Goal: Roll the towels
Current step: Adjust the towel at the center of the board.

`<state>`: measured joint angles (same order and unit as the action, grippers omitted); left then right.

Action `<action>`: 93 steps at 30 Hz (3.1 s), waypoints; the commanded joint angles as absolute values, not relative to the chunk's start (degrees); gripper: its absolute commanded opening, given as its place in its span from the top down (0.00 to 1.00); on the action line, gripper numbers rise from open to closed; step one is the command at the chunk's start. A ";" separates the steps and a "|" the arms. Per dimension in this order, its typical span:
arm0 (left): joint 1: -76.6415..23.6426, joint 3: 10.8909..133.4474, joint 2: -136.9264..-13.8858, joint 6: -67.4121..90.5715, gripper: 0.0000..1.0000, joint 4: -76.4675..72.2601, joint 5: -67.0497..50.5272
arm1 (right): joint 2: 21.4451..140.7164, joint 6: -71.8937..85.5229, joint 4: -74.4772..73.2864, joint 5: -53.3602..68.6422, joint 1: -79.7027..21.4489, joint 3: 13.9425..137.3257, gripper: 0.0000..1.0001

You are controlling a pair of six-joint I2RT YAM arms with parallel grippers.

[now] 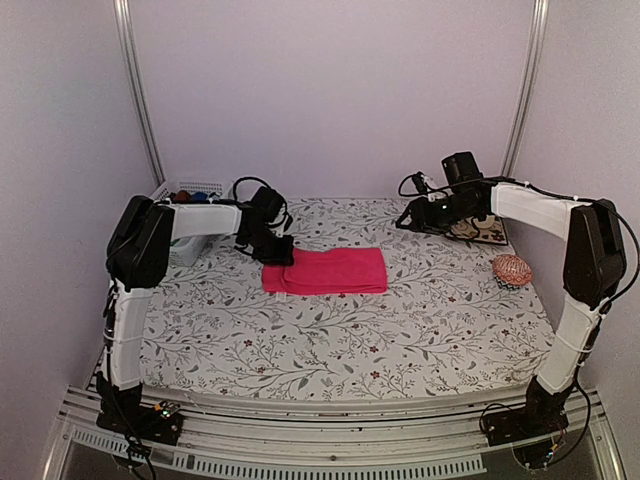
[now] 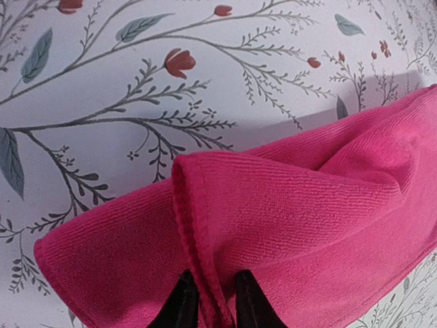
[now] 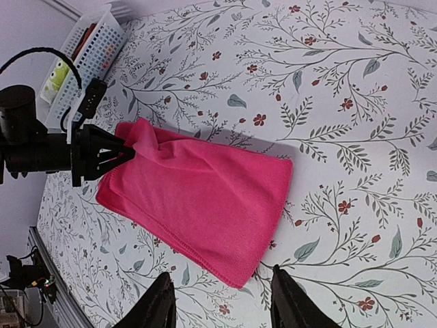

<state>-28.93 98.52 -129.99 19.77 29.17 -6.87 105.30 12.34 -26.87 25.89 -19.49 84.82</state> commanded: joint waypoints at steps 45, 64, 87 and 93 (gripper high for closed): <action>-27.78 91.13 -119.35 22.60 1.00 26.09 -1.02 | 109.08 9.89 -29.60 28.26 -20.92 89.17 0.51; -26.81 89.18 -120.94 20.59 1.00 26.16 0.67 | 109.75 9.31 -30.98 27.86 -21.81 90.26 0.51; -26.24 86.98 -119.50 18.25 0.04 25.19 3.60 | 109.77 8.64 -31.32 27.86 -22.41 89.82 0.50; -28.03 81.48 -109.68 5.95 0.03 20.31 0.61 | 110.17 7.79 -31.55 28.47 -22.51 90.08 0.50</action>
<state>-26.98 84.68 -118.85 16.23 24.75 2.79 108.99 8.99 -30.92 27.77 -22.13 88.75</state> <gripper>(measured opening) 0.966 0.497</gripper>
